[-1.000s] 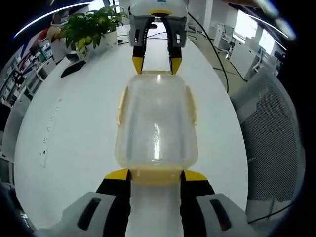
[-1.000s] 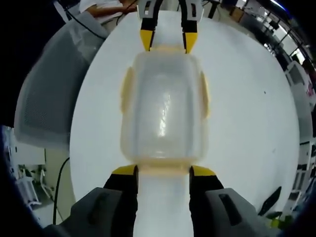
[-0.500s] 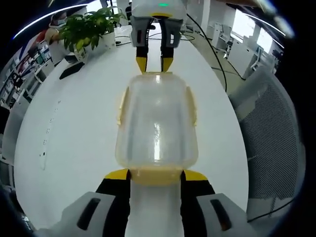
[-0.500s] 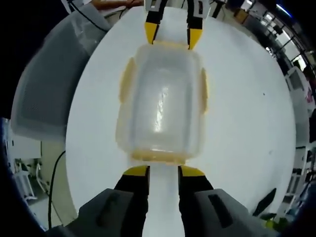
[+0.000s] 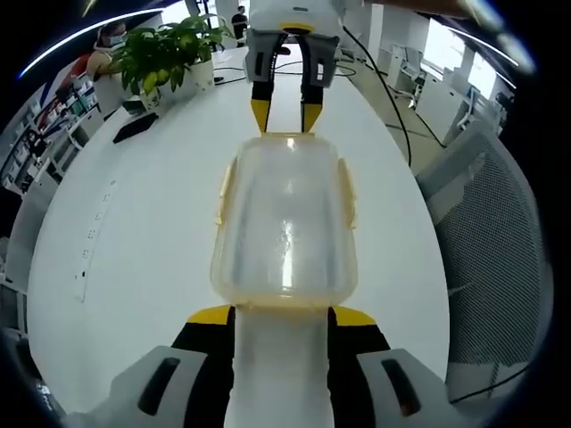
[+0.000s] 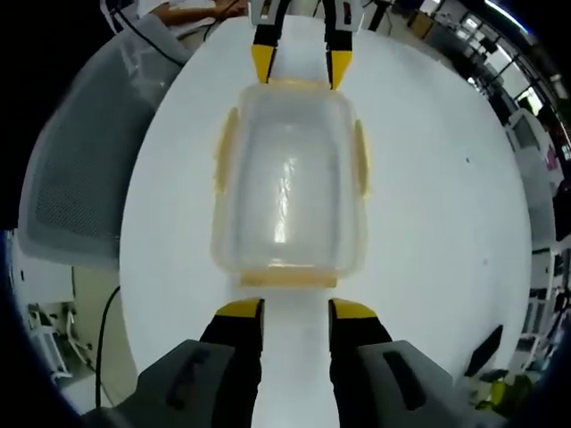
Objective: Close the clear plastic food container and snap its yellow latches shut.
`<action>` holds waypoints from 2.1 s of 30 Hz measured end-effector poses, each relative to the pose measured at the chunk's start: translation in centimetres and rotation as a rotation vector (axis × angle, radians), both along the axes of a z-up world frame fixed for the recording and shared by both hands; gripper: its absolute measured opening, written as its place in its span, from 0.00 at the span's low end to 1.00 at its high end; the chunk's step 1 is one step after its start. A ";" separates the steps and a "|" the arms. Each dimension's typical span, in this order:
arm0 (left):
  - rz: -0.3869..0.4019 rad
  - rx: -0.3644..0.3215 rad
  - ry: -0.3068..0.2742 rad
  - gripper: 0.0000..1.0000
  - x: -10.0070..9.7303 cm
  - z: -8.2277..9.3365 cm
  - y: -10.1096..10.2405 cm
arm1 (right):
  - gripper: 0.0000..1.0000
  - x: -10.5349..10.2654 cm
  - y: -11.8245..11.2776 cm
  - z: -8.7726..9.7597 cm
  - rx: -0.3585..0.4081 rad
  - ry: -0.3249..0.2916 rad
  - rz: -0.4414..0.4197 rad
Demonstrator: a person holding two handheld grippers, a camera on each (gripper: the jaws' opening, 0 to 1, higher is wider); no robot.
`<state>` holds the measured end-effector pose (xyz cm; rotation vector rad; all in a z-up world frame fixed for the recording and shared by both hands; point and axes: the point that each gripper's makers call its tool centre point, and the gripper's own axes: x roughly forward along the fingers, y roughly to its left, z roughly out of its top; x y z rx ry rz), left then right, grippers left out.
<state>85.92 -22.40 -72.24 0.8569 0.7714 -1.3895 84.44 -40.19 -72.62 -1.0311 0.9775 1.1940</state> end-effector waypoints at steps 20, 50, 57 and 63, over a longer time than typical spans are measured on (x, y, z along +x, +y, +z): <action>0.301 -0.097 -0.017 0.35 0.7 1.9 1.6 | 0.28 -0.8 0.1 2.1 0.261 -0.039 -0.448; 0.754 -0.258 0.125 0.34 0.1 0.8 0.4 | 0.37 -0.7 2.5 0.8 0.526 0.026 -0.879; 0.792 -0.297 0.198 0.33 -0.3 0.4 -0.7 | 0.38 -0.7 3.0 0.7 0.567 0.068 -0.925; 0.819 -0.311 0.221 0.35 -0.2 0.2 -1.1 | 0.40 -0.7 3.1 0.6 0.561 0.076 -0.930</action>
